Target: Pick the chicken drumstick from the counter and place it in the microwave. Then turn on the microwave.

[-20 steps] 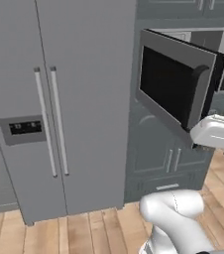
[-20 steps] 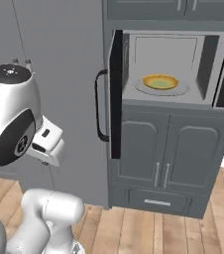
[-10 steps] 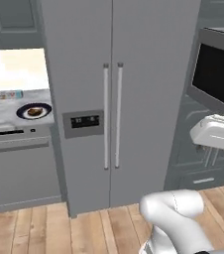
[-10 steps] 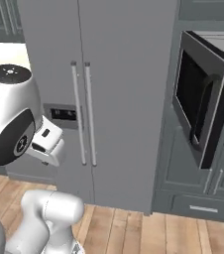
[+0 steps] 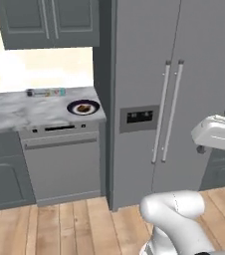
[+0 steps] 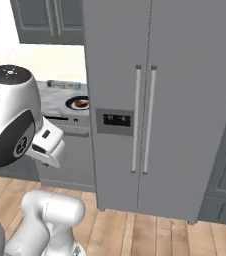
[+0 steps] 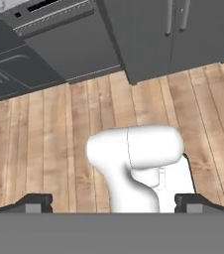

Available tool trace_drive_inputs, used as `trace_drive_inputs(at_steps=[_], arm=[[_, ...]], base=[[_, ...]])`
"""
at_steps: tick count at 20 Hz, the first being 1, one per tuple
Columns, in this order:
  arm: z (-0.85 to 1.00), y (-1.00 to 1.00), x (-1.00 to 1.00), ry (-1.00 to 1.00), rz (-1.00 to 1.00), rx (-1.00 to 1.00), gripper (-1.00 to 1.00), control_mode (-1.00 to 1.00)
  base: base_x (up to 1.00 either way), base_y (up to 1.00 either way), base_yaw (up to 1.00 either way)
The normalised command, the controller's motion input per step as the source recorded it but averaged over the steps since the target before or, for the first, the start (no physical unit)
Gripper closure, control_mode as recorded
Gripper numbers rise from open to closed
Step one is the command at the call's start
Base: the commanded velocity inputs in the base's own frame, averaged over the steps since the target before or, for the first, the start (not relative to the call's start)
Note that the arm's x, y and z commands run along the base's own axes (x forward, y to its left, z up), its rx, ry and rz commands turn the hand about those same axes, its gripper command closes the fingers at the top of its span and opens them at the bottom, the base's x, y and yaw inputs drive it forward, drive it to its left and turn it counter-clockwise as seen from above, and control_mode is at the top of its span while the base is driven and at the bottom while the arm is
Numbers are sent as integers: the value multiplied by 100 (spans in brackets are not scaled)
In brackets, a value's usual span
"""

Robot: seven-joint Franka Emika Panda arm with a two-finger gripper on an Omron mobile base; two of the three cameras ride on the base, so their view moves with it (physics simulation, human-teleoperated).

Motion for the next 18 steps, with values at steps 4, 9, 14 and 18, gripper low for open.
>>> trace_drive_inputs(at_steps=[4,9,14,18], arm=[[0,0,0,0,0,0,-100,100],[0,0,0,0,0,0,-100,100],[0,0,0,0,0,0,-100,100],[0,0,0,0,0,0,-100,100]], base=[[37,100,-2],[63,100,-4],[97,100,-9],[96,76,-16]])
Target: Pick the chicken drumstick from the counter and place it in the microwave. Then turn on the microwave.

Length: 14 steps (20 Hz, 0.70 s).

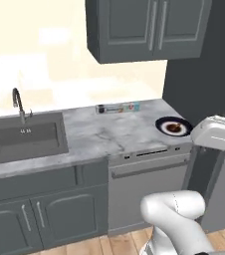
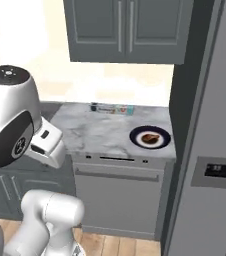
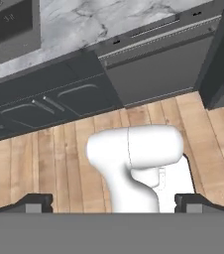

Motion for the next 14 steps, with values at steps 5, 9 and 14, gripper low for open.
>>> trace_drive_inputs(at_steps=[5,9,14], arm=[[0,0,0,0,0,0,-100,100],[0,0,0,0,0,0,-100,100],[0,-13,21,3,-13,-1,-100,-100]], base=[[81,51,-25],[66,6,-31],[29,-7,-20]])
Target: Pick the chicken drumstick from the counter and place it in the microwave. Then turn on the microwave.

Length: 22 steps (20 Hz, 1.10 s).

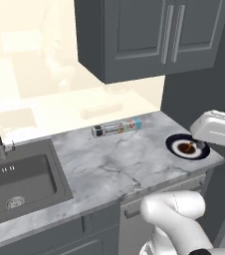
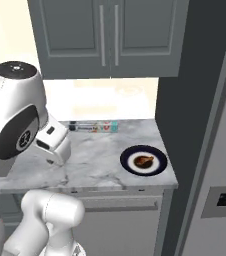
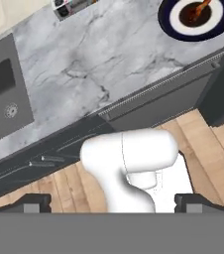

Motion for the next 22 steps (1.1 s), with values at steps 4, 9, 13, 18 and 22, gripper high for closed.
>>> trace_drive_inputs(at_steps=[4,9,13,18,22], arm=[[0,-38,68,12,-39,-2,-100,-100],[-4,-42,64,11,-41,-3,-100,-100],[-30,-47,49,12,-36,0,-100,-100],[-48,-47,51,11,-22,0,-100,-100],[-51,-18,53,10,-14,0,-100,-100]], base=[[0,0,0],[0,0,0],[0,0,0],[0,0,0],[0,0,0]])
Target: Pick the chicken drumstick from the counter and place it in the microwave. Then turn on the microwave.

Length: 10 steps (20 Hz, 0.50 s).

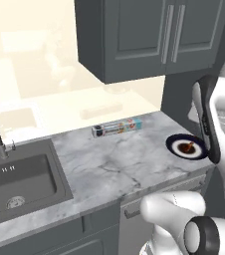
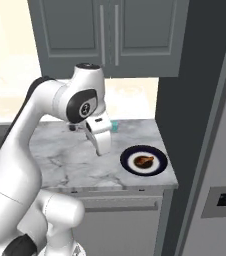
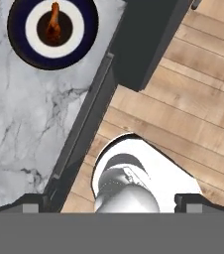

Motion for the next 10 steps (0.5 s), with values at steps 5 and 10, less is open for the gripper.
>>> trace_drive_inputs(at_steps=[5,10], arm=[[-52,-18,53,6,-7,0,-100,-100],[-38,-27,38,8,-3,0,-100,-100]], base=[[0,0,0],[0,0,0]])
